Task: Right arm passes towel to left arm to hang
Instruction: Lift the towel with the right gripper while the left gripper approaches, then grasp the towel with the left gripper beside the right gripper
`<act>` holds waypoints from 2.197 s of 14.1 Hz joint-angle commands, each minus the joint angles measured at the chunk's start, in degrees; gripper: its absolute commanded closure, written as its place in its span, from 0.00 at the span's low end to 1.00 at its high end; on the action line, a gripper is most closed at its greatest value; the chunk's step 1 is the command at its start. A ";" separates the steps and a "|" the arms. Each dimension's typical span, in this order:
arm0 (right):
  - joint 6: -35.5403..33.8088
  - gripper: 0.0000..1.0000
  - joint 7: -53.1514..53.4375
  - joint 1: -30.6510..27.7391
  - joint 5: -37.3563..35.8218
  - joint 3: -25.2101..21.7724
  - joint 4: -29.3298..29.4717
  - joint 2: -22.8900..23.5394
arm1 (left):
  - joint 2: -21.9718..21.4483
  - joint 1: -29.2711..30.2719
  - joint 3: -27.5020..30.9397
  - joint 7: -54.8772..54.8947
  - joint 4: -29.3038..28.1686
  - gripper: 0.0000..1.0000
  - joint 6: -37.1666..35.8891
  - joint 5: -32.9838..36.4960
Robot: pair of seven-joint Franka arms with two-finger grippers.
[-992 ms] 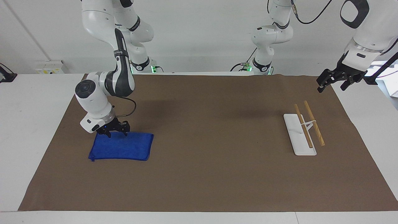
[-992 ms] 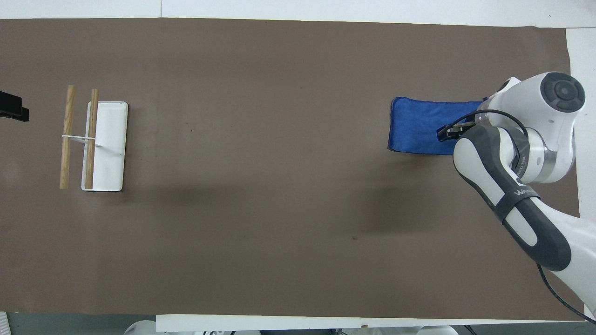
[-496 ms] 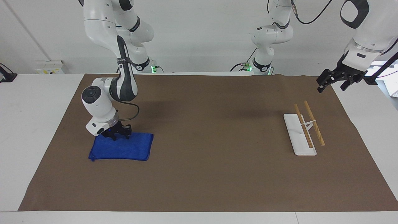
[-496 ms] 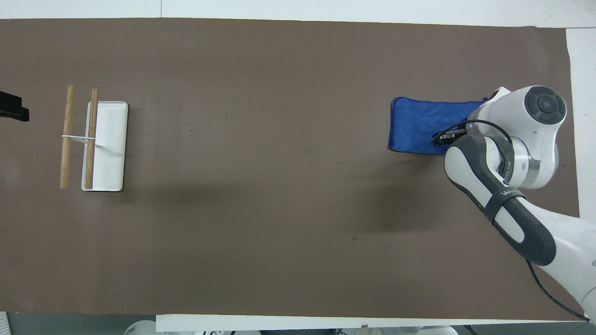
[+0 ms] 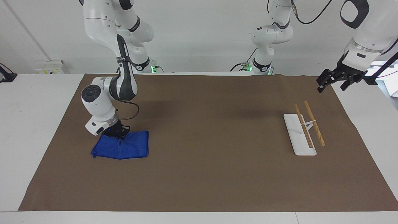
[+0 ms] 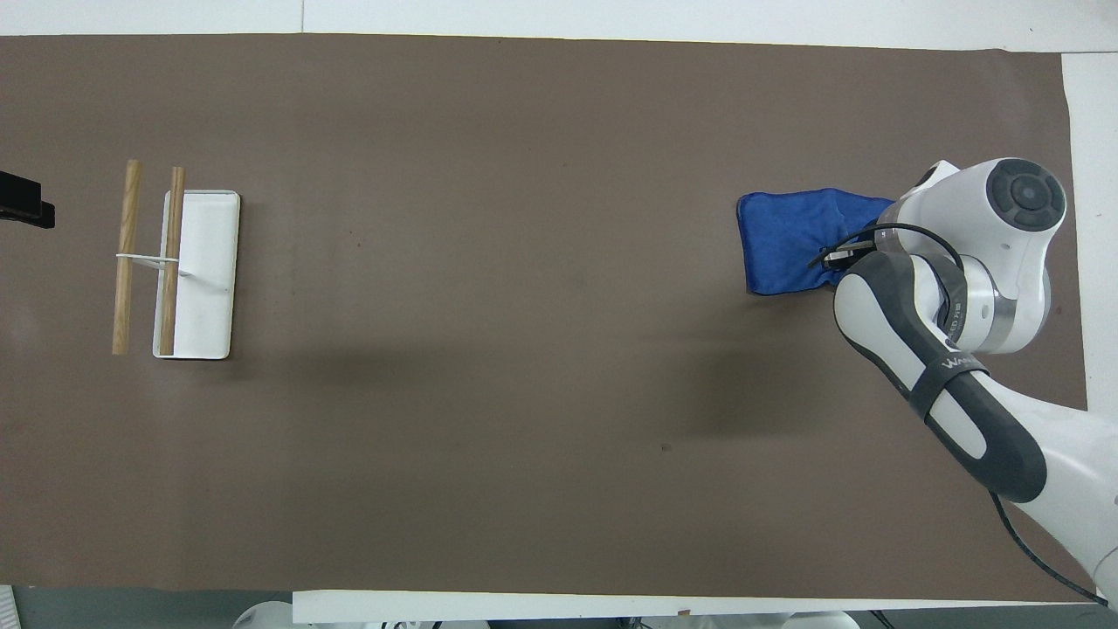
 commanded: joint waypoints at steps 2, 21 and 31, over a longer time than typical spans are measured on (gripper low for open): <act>-11.65 1.00 1.28 0.03 7.33 3.18 9.76 -0.21 | -0.45 0.41 -0.13 0.74 -0.25 0.00 -0.63 -0.53; 14.68 1.00 63.15 29.28 49.53 8.29 22.79 3.57 | -6.43 -16.80 -2.15 -42.98 -18.60 0.00 19.02 -10.46; 15.04 1.00 67.83 32.28 49.80 8.29 24.99 4.45 | 2.72 -19.27 -2.15 -70.17 -20.11 0.05 33.56 -12.74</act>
